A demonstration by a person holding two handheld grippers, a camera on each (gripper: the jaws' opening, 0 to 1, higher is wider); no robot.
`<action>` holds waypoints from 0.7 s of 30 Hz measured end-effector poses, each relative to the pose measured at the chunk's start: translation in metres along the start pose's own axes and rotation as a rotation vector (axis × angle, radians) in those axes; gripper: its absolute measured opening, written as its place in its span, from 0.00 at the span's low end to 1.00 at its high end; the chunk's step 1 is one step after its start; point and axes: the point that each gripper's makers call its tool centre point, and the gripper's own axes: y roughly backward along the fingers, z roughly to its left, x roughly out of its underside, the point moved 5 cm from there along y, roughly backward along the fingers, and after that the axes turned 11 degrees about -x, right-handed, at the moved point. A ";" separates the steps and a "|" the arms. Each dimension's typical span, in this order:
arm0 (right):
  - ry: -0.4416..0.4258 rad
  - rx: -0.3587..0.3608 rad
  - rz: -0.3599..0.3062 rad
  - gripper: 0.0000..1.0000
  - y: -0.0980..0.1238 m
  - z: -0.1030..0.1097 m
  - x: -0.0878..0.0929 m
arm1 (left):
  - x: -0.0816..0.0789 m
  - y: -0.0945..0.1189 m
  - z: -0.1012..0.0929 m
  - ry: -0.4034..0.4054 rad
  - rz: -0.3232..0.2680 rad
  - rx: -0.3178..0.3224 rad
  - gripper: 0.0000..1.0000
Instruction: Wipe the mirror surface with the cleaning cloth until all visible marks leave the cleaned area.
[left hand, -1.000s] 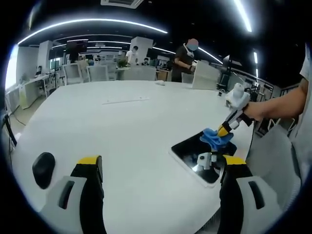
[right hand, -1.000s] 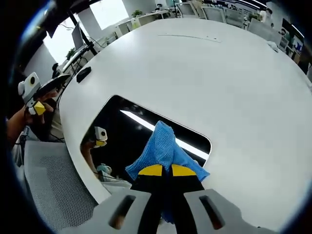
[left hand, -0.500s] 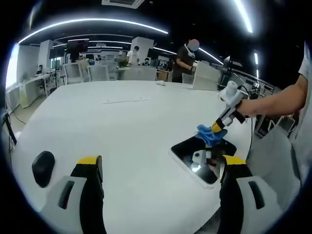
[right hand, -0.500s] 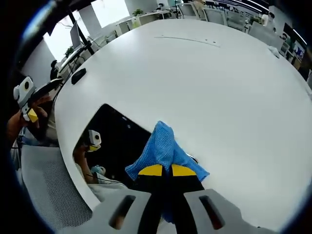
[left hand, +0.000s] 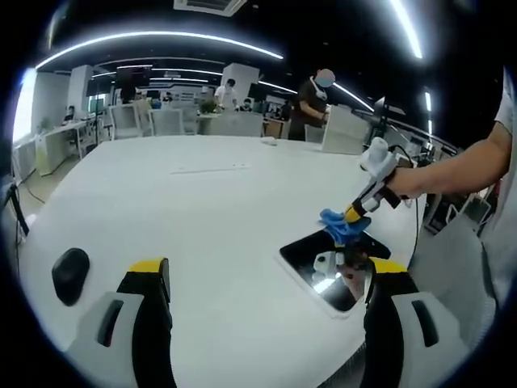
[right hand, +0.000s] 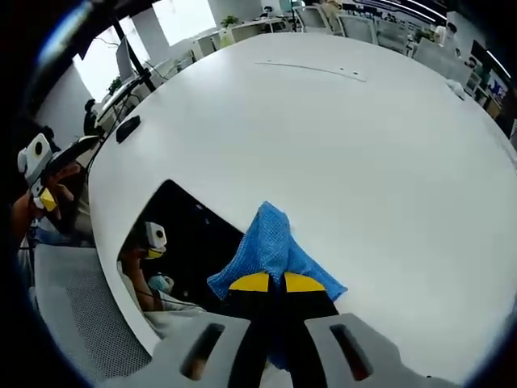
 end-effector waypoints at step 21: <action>0.002 0.054 -0.130 0.00 0.106 -0.032 0.013 | -0.007 -0.002 0.018 -0.041 -0.012 0.018 0.99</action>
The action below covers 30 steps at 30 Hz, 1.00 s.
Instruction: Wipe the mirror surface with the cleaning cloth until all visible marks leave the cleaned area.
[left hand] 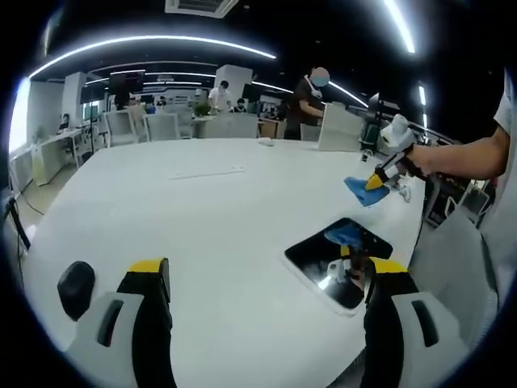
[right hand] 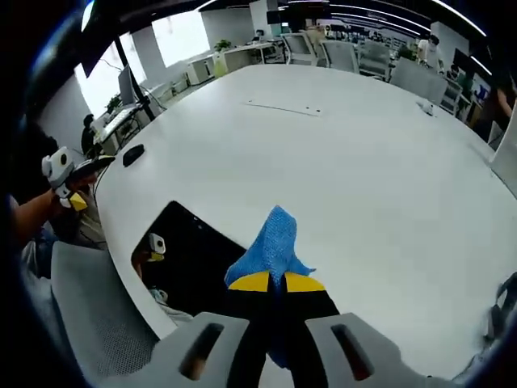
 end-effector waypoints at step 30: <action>0.021 -0.017 0.094 0.02 -0.048 -0.024 0.068 | 0.016 0.014 -0.001 0.015 0.035 -0.041 0.99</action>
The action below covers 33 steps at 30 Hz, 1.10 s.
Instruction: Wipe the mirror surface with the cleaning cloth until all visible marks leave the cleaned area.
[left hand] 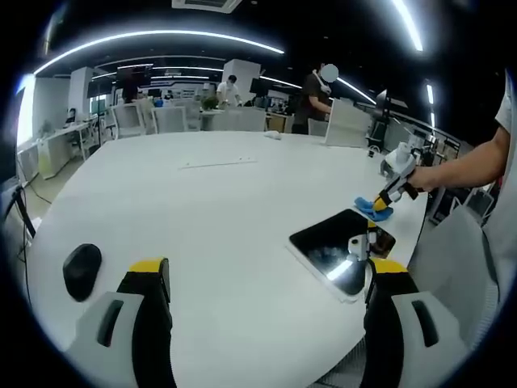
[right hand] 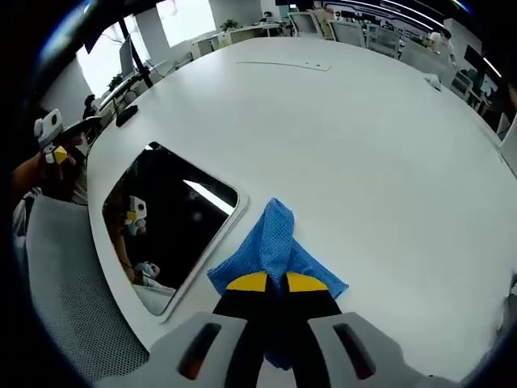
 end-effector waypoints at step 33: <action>-0.019 0.058 -0.442 0.98 0.114 -0.009 0.069 | 0.010 0.004 0.018 0.014 -0.008 -0.020 0.99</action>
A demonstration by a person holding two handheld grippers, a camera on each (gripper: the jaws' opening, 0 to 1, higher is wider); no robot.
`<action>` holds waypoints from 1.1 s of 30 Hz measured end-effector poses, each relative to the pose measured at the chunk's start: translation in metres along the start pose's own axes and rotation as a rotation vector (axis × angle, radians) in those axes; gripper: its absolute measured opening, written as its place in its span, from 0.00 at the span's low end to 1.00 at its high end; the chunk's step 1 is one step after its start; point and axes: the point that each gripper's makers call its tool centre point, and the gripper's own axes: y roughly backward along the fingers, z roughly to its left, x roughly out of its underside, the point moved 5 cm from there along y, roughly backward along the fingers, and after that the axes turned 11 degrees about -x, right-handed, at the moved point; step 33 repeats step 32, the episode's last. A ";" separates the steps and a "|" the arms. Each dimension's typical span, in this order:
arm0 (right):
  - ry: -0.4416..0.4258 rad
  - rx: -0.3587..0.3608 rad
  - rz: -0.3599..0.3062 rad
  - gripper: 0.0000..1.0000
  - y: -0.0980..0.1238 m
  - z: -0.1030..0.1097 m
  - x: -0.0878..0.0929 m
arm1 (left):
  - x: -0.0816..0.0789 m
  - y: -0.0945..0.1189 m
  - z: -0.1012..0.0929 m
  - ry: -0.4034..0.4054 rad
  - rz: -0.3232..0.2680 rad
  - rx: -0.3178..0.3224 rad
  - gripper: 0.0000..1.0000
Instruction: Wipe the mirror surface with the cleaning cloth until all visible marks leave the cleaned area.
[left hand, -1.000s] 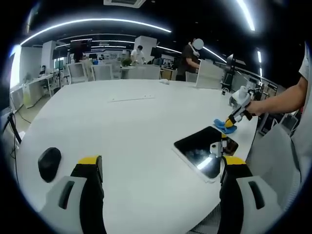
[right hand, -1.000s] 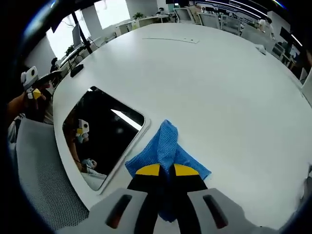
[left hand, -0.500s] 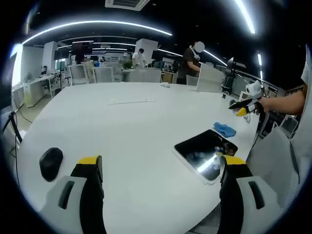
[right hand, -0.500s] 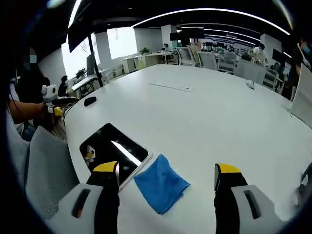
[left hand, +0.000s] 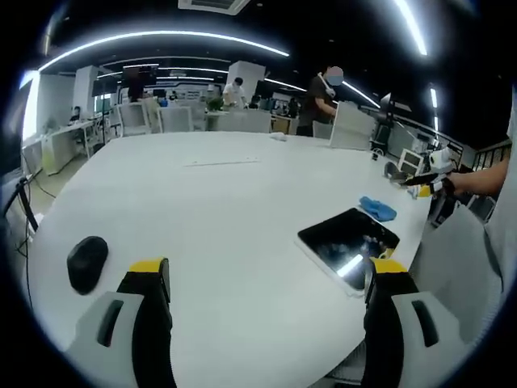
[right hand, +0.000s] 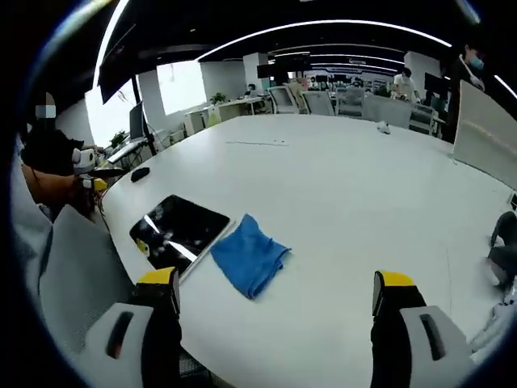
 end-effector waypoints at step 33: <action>0.026 -0.014 -0.023 0.99 -0.015 0.009 -0.013 | -0.008 0.000 -0.003 -0.001 -0.007 -0.001 0.99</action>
